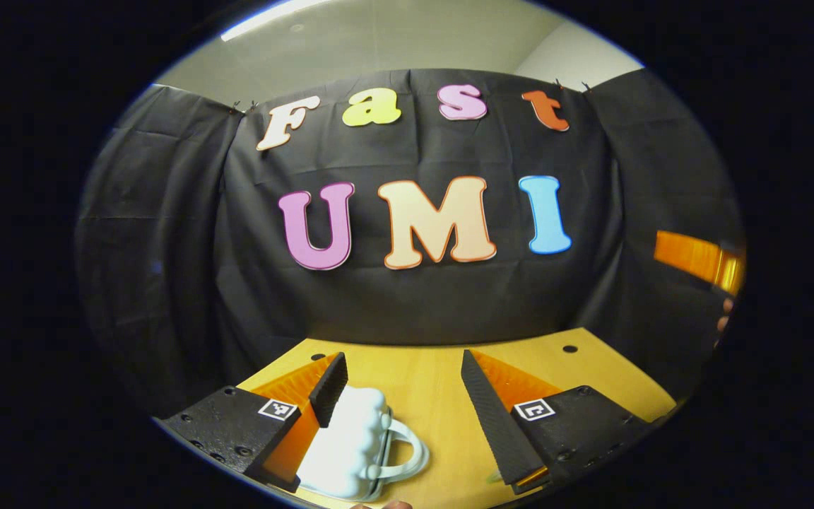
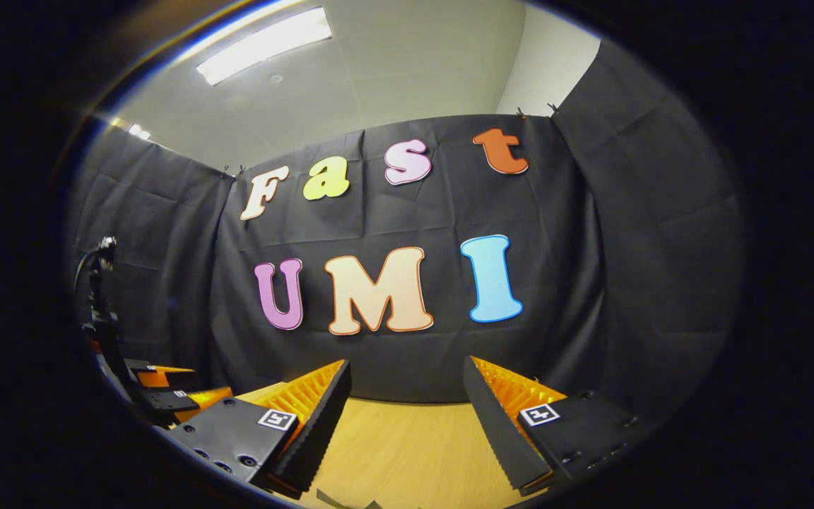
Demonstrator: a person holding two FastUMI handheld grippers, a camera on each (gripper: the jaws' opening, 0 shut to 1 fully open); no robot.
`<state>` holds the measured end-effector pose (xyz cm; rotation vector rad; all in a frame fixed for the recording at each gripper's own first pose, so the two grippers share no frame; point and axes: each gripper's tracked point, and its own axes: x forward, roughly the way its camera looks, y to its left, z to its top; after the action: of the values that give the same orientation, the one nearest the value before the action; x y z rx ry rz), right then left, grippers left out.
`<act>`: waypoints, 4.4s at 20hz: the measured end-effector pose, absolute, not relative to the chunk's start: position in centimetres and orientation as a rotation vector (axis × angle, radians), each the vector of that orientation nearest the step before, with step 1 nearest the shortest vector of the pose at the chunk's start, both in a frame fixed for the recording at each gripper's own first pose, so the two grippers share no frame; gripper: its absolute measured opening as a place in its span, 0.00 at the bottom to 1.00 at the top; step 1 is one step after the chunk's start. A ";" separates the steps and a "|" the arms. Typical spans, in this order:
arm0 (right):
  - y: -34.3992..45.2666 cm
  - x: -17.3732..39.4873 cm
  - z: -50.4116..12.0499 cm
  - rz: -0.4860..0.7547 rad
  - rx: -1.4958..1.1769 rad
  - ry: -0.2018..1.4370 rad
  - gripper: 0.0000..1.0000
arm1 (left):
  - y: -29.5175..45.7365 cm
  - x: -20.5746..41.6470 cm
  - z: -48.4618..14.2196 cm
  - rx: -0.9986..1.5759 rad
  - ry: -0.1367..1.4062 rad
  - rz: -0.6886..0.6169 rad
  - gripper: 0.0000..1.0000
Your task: First open the suitcase, pack the skin care products into it, and then close the suitcase.
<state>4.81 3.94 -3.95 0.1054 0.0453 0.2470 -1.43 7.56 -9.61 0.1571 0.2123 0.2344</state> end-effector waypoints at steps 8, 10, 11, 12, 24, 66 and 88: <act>3.1 6.8 -3.8 0.121 0.035 0.062 0.98 | 8.6 1.0 -19.4 0.072 0.440 0.149 0.95; 2.3 7.2 -3.5 0.082 0.010 0.055 0.98 | 8.7 1.4 -21.6 0.038 0.500 0.145 0.95; 2.1 7.3 -3.4 0.067 0.010 0.054 0.98 | 8.6 1.7 -22.9 0.017 0.539 0.136 0.95; 1.9 7.3 -3.1 0.053 0.015 0.051 0.98 | 8.3 1.6 -24.4 0.009 0.589 0.135 0.95; 1.4 5.6 -0.5 -0.002 -0.117 -0.030 0.99 | 7.2 0.9 -35.1 -0.088 0.980 0.150 0.94; 12.3 4.5 -4.7 0.166 -0.042 0.010 0.98 | 21.0 -4.2 -10.0 0.177 0.662 0.332 0.00; 19.9 3.9 -8.2 0.113 -0.094 0.088 1.00 | 44.1 -8.9 -16.3 0.006 0.597 0.586 0.03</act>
<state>3.90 19.88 -8.21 -0.0939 0.0876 0.1131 -8.94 44.07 -16.33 0.0058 0.5969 0.5860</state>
